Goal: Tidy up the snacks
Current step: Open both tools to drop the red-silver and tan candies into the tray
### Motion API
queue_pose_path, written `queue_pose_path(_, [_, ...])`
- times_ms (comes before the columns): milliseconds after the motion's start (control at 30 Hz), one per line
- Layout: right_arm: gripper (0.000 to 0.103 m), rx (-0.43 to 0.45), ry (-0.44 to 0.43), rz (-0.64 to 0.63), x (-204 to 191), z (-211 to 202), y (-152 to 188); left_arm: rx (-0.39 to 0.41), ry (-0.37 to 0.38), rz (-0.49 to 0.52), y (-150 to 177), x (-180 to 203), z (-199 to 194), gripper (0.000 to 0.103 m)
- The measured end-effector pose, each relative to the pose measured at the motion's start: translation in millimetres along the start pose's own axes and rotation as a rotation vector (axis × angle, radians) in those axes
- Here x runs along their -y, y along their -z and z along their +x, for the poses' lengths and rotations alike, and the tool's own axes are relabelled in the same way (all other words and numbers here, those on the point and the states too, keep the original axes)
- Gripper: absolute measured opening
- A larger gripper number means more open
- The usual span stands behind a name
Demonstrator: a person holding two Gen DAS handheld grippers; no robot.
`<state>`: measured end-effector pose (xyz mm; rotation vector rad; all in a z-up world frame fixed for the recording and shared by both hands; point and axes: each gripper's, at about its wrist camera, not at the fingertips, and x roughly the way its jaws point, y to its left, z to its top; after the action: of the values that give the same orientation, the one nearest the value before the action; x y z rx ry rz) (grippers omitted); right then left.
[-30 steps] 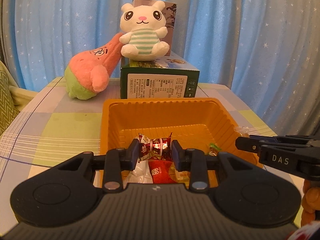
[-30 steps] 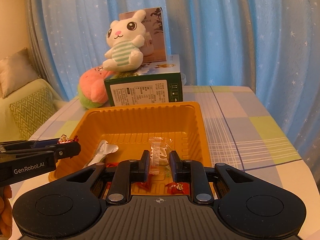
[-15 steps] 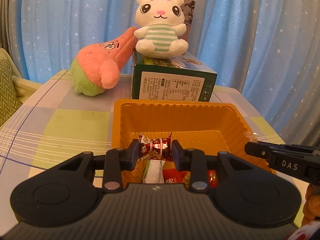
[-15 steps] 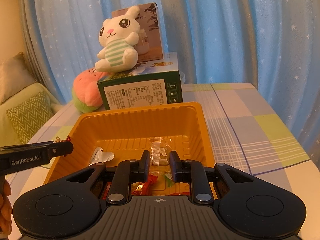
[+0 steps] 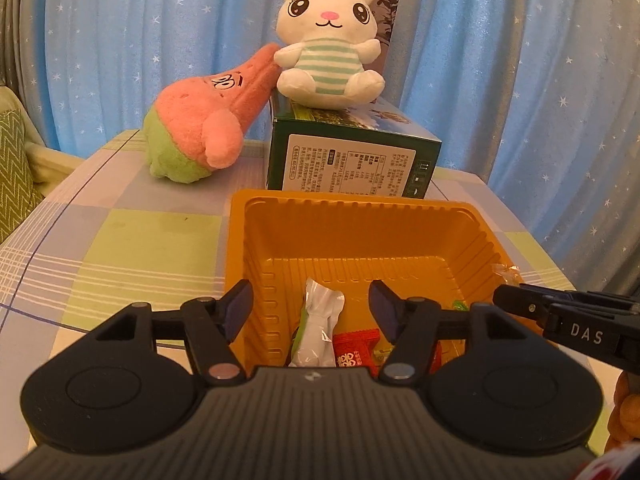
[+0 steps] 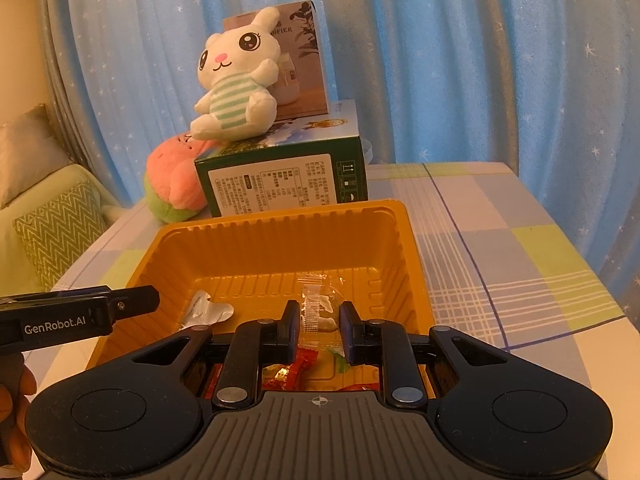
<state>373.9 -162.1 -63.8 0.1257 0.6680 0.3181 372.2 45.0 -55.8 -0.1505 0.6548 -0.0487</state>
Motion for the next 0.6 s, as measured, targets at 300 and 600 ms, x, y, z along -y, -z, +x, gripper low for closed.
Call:
queue_pose_path(300, [0.021, 0.002, -0.003, 0.006, 0.4, -1.2, -0.3, -0.004, 0.002, 0.02, 2.6, 4.0, 0.3, 0.061])
queue_pose_path(600, [0.022, 0.002, -0.006, 0.01, 1.1, -1.1, -0.1, -0.006, 0.004, 0.034, 3.9, 8.3, 1.4, 0.061])
